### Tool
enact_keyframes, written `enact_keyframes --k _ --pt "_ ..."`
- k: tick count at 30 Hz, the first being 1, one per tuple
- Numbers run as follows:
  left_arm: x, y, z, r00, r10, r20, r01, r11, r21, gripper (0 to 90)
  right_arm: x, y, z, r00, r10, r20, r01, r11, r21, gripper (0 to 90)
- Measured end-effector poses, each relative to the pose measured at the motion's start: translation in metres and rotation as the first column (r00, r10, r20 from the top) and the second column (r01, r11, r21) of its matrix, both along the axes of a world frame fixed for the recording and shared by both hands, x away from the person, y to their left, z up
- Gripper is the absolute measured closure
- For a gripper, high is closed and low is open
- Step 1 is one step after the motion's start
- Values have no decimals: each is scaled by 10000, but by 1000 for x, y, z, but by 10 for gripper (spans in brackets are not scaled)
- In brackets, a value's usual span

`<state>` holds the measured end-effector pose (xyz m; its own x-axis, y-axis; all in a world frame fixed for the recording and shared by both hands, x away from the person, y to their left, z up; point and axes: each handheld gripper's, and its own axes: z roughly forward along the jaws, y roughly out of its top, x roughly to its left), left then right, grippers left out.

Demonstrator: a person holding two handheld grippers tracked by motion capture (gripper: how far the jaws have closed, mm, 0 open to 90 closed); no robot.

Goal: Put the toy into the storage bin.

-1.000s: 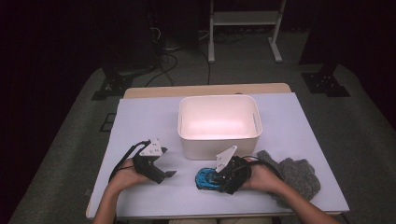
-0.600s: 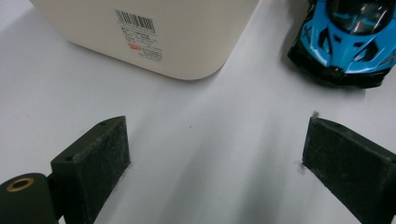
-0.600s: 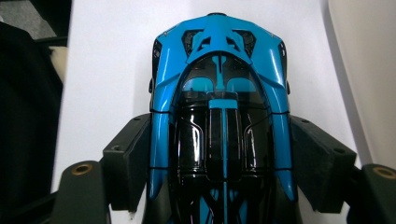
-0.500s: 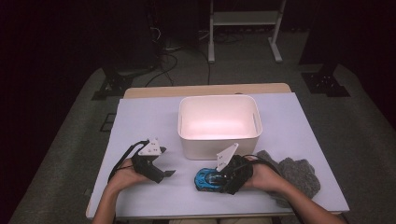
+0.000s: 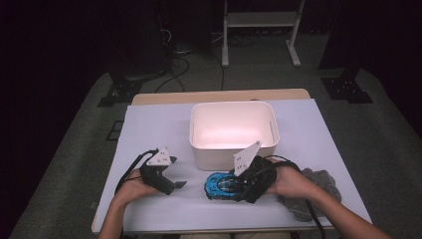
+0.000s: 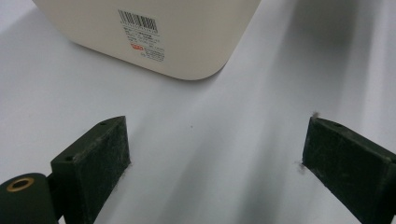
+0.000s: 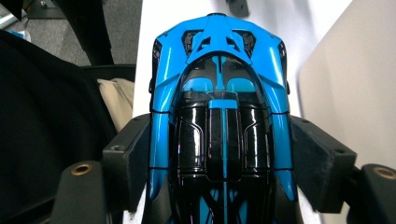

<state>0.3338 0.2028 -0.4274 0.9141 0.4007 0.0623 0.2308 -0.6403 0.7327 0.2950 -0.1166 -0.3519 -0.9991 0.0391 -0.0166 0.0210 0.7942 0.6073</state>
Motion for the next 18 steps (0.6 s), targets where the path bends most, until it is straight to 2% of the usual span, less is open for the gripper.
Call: enact_keyframes --k 10,11,18 --pt "1 2 0 10000 74 12 -74 9999 -86 70 -1 -4 45 9996 87 253 -92 9998 194 274" --pt "1 2 0 9999 103 13 -102 9998 -154 70 -1 -4 49 9992 129 372 -137 9997 193 274" --pt "1 3 1 9999 116 32 -116 9998 -157 70 5 -5 79 9988 182 460 -195 9994 276 274"
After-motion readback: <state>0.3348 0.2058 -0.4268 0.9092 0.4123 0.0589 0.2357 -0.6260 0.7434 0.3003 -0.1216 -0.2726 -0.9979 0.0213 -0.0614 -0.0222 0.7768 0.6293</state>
